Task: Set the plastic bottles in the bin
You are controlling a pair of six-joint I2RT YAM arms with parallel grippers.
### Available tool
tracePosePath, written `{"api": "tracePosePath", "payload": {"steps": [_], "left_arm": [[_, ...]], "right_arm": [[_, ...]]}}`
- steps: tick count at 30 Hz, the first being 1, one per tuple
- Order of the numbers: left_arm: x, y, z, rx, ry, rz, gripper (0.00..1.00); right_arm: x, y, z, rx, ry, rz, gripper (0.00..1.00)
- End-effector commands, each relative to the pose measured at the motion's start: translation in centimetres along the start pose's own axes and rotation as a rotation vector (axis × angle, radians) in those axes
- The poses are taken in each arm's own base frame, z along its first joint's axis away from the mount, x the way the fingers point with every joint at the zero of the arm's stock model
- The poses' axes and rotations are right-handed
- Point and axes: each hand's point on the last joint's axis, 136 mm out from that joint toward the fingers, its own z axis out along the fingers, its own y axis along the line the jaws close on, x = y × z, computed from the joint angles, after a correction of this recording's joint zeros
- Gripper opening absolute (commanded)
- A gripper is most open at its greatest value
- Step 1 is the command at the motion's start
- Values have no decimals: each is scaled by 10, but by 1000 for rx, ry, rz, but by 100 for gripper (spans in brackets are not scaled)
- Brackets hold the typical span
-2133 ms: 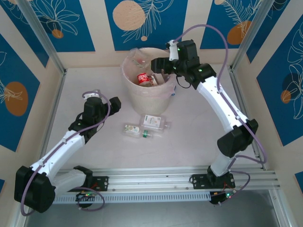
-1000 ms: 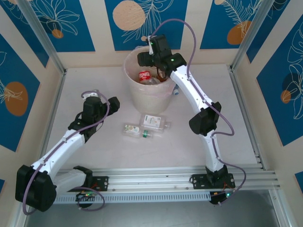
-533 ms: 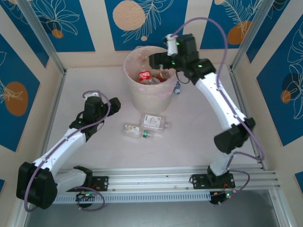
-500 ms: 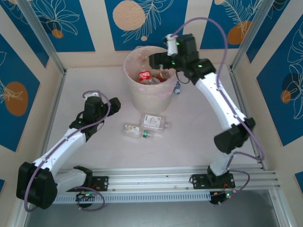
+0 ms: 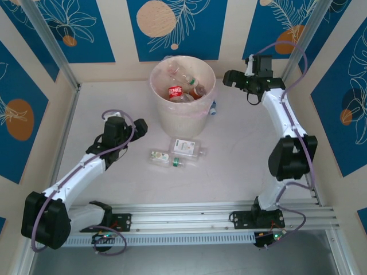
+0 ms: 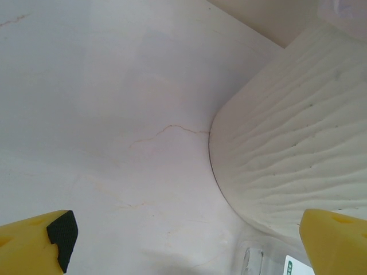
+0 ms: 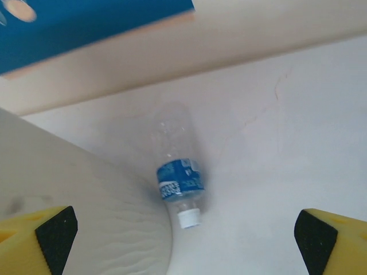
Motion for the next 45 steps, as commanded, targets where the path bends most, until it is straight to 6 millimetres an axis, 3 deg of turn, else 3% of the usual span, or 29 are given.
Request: {"api": "tracePosePath", "payload": {"steps": [1,6,13,21,30,36,45], "left_arm": [[-10,-9,2,38,-10,-32,100],[-10,-9,2,32,1,-23,100],[-11,-4,-1,16,-13,-16,100],[-8,-1,-1,10,-7,-18,100],[-8,2,-1,0,-12,-20,100],[-5,2,1,2,-2,-23,100],[-4,3,4,-1,4,-22,100]], "right_arm": [[22,3,37,-75,141,19,100],[38,14,86,-189,285,41,99],[54,38,129,-314,391,66,99],[76,27,182,-140,421,43,99],[97,29,197,-65,453,40,97],[106,-1,202,93,458,80,91],[111,-14,209,154,456,108,82]]}}
